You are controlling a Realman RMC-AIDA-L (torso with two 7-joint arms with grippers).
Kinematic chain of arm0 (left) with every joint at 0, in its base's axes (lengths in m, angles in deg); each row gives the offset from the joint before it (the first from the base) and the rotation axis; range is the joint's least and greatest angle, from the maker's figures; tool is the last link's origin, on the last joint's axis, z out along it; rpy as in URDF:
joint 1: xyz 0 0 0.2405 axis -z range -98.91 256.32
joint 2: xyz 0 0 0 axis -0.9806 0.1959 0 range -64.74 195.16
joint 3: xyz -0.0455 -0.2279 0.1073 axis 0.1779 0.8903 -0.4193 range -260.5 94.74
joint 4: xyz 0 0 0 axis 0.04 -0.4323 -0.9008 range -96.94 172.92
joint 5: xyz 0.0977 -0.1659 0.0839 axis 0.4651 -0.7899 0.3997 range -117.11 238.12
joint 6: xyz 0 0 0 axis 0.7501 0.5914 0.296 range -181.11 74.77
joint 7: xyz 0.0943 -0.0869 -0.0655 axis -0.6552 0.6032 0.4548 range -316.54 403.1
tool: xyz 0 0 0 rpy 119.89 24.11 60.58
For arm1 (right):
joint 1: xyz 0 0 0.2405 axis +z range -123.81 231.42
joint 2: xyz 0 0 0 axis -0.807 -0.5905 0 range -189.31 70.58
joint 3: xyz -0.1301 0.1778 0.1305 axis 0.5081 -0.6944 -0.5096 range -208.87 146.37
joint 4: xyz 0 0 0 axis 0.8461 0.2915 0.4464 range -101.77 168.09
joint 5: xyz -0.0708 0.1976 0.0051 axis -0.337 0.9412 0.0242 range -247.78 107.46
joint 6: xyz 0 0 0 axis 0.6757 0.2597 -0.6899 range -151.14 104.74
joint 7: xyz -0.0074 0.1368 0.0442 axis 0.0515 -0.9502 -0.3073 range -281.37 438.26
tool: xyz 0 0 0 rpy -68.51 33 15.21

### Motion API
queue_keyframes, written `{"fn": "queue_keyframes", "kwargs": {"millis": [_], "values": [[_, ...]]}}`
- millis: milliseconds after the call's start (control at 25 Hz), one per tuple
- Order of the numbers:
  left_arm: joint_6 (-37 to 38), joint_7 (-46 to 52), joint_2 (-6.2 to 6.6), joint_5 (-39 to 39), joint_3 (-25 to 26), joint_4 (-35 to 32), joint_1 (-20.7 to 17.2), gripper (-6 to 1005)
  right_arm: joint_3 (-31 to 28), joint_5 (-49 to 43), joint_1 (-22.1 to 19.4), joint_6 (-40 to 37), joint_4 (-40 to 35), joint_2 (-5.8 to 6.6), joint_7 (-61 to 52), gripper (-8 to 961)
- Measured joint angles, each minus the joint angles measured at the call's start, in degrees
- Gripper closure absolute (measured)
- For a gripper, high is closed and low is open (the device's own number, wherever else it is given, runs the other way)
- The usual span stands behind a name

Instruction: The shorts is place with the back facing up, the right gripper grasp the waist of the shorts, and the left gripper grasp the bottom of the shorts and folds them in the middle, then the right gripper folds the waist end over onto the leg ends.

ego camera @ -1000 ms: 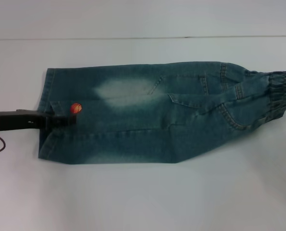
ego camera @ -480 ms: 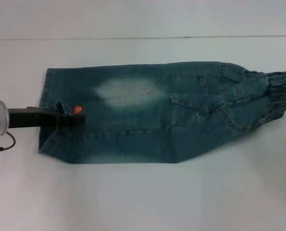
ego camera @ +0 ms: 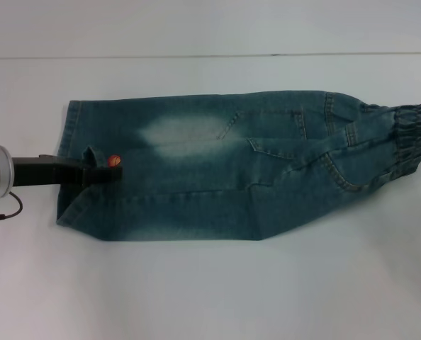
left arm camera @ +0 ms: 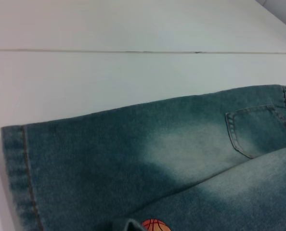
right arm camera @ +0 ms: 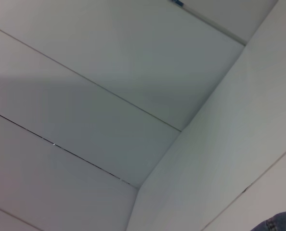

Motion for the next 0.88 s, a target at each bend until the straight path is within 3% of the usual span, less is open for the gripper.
{"fn": "queue_keyframes", "kwargs": {"millis": [160,280,520,880], "values": [[0.0,0.0,0.12,0.0,0.0,0.0,0.3,213,0.0,0.0,0.0,0.0,0.0,0.00,0.0,882],[-0.4,0.0,0.07,0.0,-0.1,0.0,0.4,427,0.1,0.0,0.1,0.0,0.0,0.00,0.0,881],[-0.6,0.0,-0.03,0.0,-0.2,0.0,0.4,658,0.2,0.0,0.1,0.0,0.0,0.00,0.0,878],[-0.3,0.0,-0.21,0.0,-0.2,-0.7,0.4,521,0.2,0.0,0.1,-0.1,0.0,0.00,0.0,874]]}}
